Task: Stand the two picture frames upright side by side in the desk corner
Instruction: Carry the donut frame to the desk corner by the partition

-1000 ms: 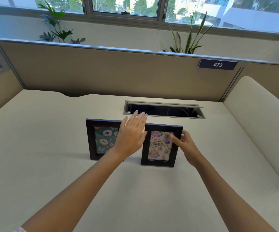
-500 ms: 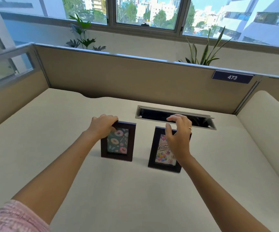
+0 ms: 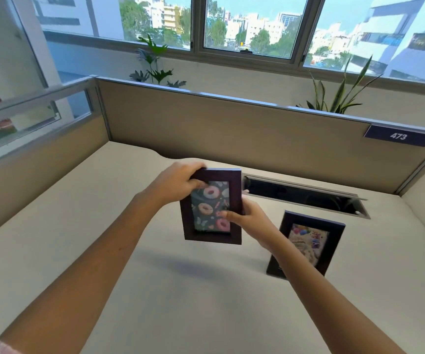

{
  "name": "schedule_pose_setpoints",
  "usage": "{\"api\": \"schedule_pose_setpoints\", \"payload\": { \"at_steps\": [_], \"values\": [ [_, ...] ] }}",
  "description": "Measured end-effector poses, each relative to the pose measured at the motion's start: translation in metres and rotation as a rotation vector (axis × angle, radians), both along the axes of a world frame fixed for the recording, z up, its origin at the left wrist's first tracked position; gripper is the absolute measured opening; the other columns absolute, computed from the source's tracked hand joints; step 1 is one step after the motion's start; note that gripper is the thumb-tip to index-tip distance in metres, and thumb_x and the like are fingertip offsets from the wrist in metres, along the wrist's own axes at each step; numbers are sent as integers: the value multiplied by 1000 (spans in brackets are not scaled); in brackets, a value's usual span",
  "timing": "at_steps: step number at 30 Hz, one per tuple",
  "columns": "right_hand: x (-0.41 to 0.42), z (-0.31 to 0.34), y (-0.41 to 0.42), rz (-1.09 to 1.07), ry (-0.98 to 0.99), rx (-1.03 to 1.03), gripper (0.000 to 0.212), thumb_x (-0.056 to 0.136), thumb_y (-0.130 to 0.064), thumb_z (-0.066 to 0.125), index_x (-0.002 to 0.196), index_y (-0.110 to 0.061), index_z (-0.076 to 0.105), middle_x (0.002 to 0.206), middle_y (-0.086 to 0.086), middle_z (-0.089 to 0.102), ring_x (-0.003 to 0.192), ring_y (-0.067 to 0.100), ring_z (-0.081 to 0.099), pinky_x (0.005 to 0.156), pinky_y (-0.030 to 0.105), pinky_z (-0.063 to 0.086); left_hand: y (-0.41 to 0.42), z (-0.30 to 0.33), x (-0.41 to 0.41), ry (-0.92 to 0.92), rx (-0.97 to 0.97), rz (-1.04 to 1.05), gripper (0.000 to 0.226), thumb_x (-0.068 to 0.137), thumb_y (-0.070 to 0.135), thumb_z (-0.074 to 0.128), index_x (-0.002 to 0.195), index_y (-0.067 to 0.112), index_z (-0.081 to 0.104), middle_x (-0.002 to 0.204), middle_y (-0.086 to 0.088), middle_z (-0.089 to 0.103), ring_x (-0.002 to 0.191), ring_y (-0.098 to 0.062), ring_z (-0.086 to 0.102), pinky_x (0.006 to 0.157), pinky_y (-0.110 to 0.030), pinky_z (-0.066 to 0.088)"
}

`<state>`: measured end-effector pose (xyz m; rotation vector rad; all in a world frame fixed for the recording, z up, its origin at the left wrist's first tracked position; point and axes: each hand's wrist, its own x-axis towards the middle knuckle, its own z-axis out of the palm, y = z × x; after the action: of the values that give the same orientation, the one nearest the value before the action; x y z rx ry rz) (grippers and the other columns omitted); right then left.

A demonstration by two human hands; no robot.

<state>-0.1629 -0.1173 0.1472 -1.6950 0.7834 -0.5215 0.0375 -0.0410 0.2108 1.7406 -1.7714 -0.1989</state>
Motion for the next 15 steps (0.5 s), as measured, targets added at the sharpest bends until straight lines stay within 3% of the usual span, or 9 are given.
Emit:
{"api": "schedule_pose_setpoints", "payload": {
  "at_steps": [4,5,9,11,15],
  "values": [
    [58,6,13,-2,-133,177,37,87,-14,66,122,-12,55,115,9,69,101,25,69,85,43,57,10,-5,64,91,-72,66,50,82,29,69,124,26,44,112,-3,56,99,-16,56,75,-28,55],
    [108,0,18,-23,-165,227,35,87,-14,65,121,-12,56,114,10,70,100,26,70,84,43,57,16,-10,116,138,-44,103,57,81,33,69,129,28,39,111,-2,53,98,-15,55,75,-26,53],
    [146,-12,25,-43,-237,304,22,88,-12,64,109,-17,62,104,5,74,94,25,72,73,37,59,32,-38,153,408,129,162,63,85,41,60,136,26,25,119,5,46,100,-12,54,67,-14,49],
    [157,-24,26,-88,-284,356,20,88,-10,63,107,-15,63,102,7,74,94,27,72,73,38,59,38,-58,162,516,250,142,63,86,43,57,135,25,22,121,2,49,98,-12,58,68,-18,51],
    [223,-49,29,-174,-374,431,23,88,-7,61,111,-7,62,105,13,73,97,33,70,79,44,58,47,-99,217,693,426,42,73,87,37,61,139,26,11,125,-2,53,106,-11,59,83,-29,54]
  ]
}}
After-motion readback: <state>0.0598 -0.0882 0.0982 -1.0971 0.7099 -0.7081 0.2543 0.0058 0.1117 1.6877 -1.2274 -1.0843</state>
